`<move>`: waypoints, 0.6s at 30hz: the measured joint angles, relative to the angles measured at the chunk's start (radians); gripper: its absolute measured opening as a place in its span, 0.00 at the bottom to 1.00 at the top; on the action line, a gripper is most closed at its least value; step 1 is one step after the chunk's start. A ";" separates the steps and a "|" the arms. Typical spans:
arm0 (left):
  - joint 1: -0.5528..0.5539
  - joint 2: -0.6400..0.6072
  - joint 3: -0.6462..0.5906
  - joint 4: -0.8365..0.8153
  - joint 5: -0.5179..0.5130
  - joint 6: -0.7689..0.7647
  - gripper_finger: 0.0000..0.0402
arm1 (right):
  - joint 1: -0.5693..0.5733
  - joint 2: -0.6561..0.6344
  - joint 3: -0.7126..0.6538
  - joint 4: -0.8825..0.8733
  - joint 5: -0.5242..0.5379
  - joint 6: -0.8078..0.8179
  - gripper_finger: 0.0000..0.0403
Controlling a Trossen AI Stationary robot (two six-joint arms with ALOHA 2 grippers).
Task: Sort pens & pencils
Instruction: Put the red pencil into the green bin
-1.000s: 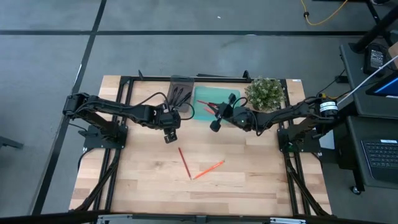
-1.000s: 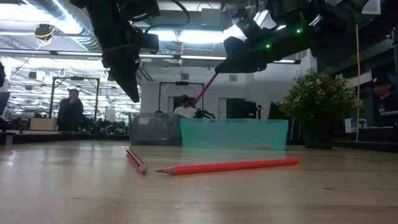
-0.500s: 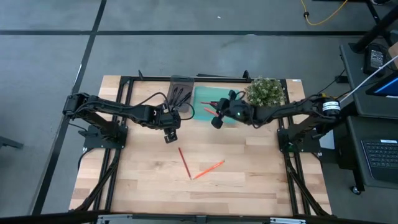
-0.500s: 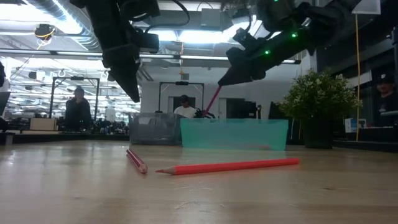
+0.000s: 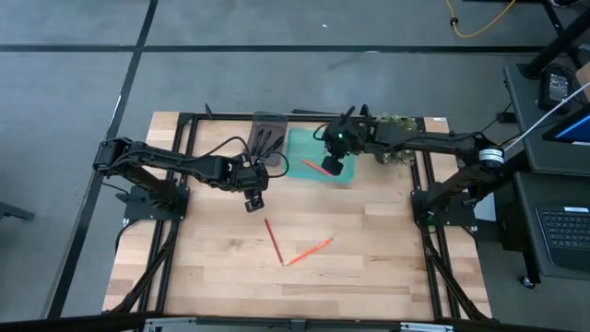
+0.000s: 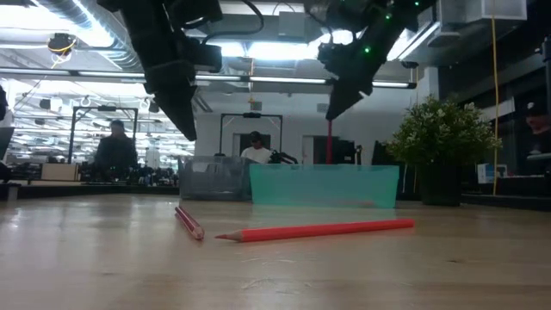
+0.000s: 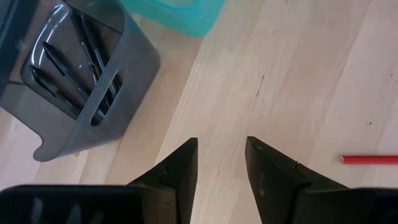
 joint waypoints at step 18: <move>0.000 0.000 0.000 0.036 0.007 0.000 0.32 | -0.016 0.144 0.025 -0.132 -0.082 -0.075 0.06</move>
